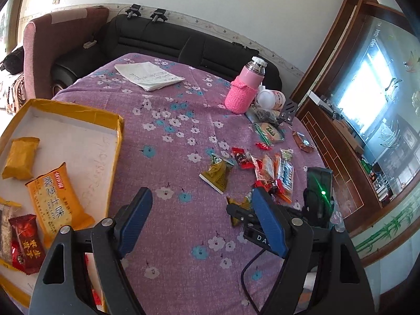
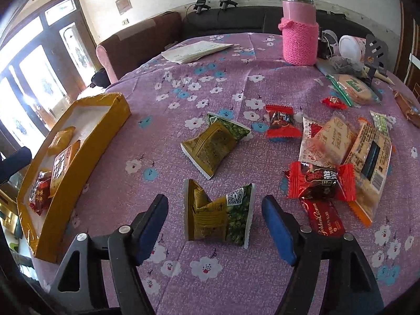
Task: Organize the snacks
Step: 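Grasp a green-yellow snack pack with the right gripper, then grasp another green-yellow snack pack with the left gripper while the right holds its pack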
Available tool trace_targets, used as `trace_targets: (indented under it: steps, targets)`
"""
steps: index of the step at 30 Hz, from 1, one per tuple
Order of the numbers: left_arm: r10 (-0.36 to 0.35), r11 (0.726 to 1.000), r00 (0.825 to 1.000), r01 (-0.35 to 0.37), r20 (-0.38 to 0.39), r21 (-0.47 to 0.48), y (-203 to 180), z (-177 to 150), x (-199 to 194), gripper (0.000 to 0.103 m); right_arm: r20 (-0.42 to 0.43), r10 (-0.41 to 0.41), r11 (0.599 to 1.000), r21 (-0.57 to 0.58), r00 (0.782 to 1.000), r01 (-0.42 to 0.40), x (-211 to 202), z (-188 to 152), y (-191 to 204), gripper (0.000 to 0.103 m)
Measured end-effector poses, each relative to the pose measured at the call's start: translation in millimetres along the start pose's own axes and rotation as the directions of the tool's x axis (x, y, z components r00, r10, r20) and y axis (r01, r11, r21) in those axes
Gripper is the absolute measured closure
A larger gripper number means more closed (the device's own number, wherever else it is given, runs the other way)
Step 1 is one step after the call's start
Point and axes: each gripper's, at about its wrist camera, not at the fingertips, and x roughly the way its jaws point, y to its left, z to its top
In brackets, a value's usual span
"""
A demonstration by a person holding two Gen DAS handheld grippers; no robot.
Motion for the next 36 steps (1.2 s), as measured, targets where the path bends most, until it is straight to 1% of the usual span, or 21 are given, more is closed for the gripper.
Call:
trace_targets:
  steps: [1,3,6,9,11,15,18,19,20,21,22,23,25,27,29,34,36]
  targets:
    - [-0.005,1.000,1.000,0.005,-0.018,-0.010,0,2,9,0.025,-0.007,0.033,0.999,0.031,0.999,-0.033,-1,-1,-6,0.062]
    - [-0.012,1.000,0.998,0.011,-0.055,-0.027,-1,6,30,0.025,-0.003,0.035,0.999,0.042,0.999,-0.035,-8,-5,-13,0.063]
    - [0.012,1.000,0.995,-0.013,-0.102,-0.009,-9,9,64,0.025,0.017,0.043,0.997,0.056,0.999,-0.044,-23,-15,-20,0.063]
    - [0.059,0.997,0.990,-0.051,-0.129,0.058,-23,13,98,0.025,0.061,0.049,0.995,0.084,0.997,-0.054,-40,-20,-31,0.063]
    - [0.079,0.992,0.986,-0.064,-0.148,0.105,-32,15,120,0.025,0.074,0.069,0.992,0.103,0.995,-0.076,-45,-19,-38,0.063]
    - [0.125,0.974,0.980,-0.092,-0.155,0.206,-48,17,149,0.025,0.051,0.094,0.986,0.135,0.994,-0.100,-40,-19,-47,0.063]
    - [0.151,0.960,0.974,-0.104,-0.170,0.258,-53,16,167,0.025,0.041,0.107,0.982,0.153,0.993,-0.112,-39,-19,-50,0.063]
    - [0.154,0.958,0.971,-0.101,-0.185,0.269,-54,15,173,0.026,0.041,0.107,0.982,0.151,0.993,-0.112,-39,-19,-49,0.063]
    - [0.163,0.954,0.966,-0.103,-0.199,0.282,-55,13,178,0.031,0.044,0.106,0.983,0.148,0.993,-0.111,-40,-20,-48,0.063]
    - [0.192,0.943,0.963,-0.128,-0.189,0.307,-57,10,180,0.046,0.047,0.105,0.983,0.147,0.993,-0.110,-41,-20,-47,0.063]
    - [0.214,0.926,0.963,-0.146,-0.167,0.348,-60,7,178,0.063,0.048,0.104,0.983,0.144,0.993,-0.110,-40,-21,-46,0.063]
    - [0.199,0.923,0.966,-0.129,-0.164,0.362,-62,6,175,0.067,0.047,0.104,0.984,0.143,0.994,-0.109,-39,-21,-45,0.063]
    - [0.194,0.929,0.966,-0.125,-0.171,0.348,-60,5,170,0.069,0.045,0.103,0.983,0.147,0.994,-0.108,-37,-21,-46,0.063]
    - [0.186,0.936,0.971,-0.129,-0.150,0.326,-57,5,159,0.069,0.043,0.100,0.983,0.149,0.994,-0.105,-36,-22,-45,0.063]
    - [0.160,0.951,0.978,-0.115,-0.137,0.288,-53,5,147,0.069,0.047,0.099,0.983,0.150,0.994,-0.105,-36,-22,-46,0.063]
    - [0.086,0.978,0.994,-0.070,-0.071,0.196,-41,7,97,0.069,0.079,0.125,0.983,0.128,0.989,-0.134,-40,-23,-41,0.063]
    - [0.051,0.988,0.998,-0.046,-0.036,0.146,-33,6,69,0.069,0.094,0.136,0.983,0.115,0.986,-0.146,-43,-24,-38,0.063]
